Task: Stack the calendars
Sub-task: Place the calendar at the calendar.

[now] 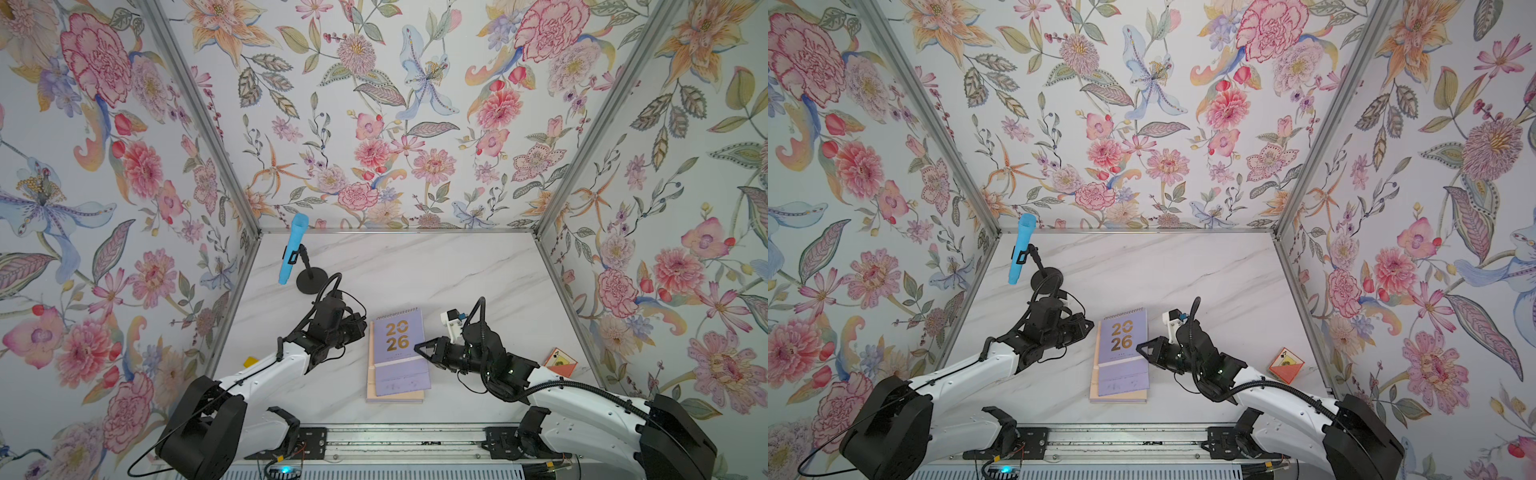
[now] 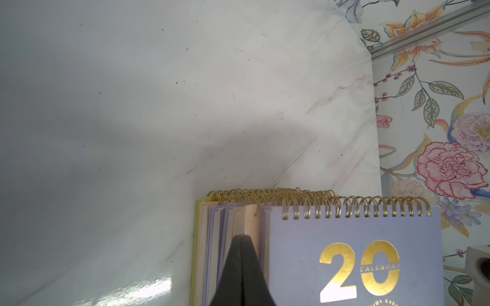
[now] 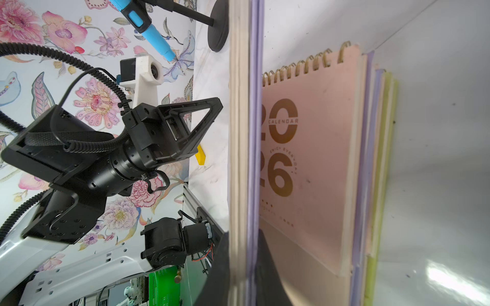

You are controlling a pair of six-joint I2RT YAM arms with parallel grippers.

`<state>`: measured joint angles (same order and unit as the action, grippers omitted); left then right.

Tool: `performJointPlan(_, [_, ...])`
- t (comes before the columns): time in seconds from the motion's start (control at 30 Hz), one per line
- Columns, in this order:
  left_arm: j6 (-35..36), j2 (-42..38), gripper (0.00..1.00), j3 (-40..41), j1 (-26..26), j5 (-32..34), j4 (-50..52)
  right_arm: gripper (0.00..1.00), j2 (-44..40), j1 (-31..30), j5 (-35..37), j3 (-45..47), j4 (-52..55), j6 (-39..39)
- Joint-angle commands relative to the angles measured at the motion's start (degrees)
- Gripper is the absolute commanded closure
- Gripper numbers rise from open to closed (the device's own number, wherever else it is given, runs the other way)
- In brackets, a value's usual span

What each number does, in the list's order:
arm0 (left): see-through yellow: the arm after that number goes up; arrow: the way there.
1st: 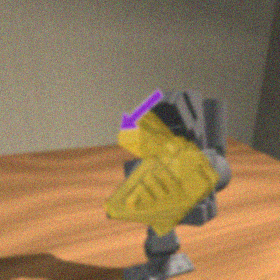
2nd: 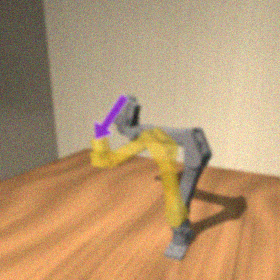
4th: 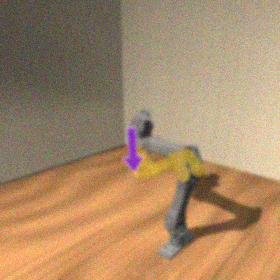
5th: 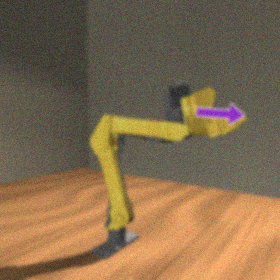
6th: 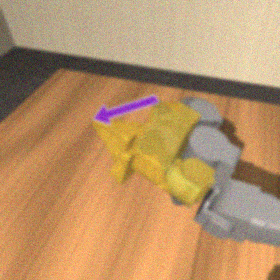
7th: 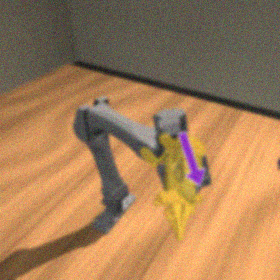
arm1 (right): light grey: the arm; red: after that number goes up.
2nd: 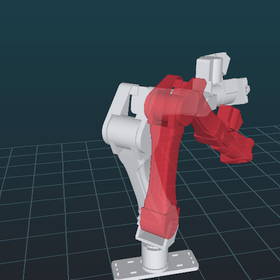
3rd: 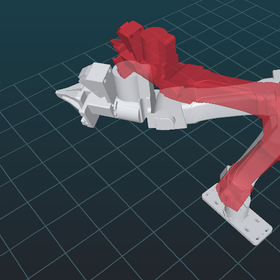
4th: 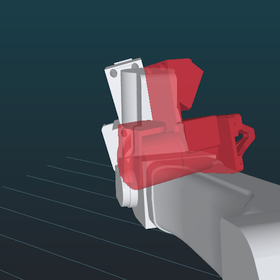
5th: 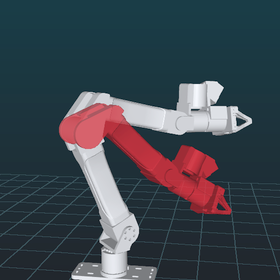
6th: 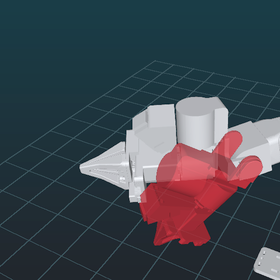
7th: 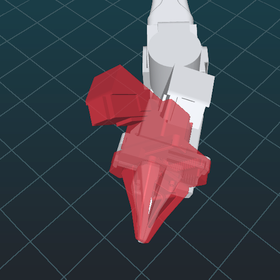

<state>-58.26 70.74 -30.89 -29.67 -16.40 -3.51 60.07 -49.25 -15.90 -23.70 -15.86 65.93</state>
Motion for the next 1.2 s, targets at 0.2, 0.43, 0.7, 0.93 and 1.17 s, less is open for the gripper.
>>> performJointPlan(0.2, [-2.3, -1.9, 1.00, 3.0, -2.0, 2.5, -1.2, 0.98, 1.6, -1.1, 1.0, 1.9, -13.1, 4.4])
performJointPlan(0.43, [-2.6, -1.7, 1.00, 3.2, -2.5, 2.5, -1.4, 0.98, 2.1, -1.6, 0.8, 4.7, -16.9, 6.3])
performJointPlan(0.7, [-2.7, -1.1, 1.00, 3.4, -3.0, 2.5, -2.0, 0.98, 4.1, -1.9, 0.4, 5.9, -20.1, 7.1])
performJointPlan(0.93, [-3.1, -1.4, 1.00, 4.2, -3.1, 2.6, -2.3, 0.97, 6.8, -2.3, 0.4, 6.8, -23.1, 7.8])
performJointPlan(1.17, [-3.2, -1.9, 1.00, 4.6, -3.2, 2.7, -2.2, 0.85, 7.0, -2.6, 1.8, 7.3, -21.6, 7.6])
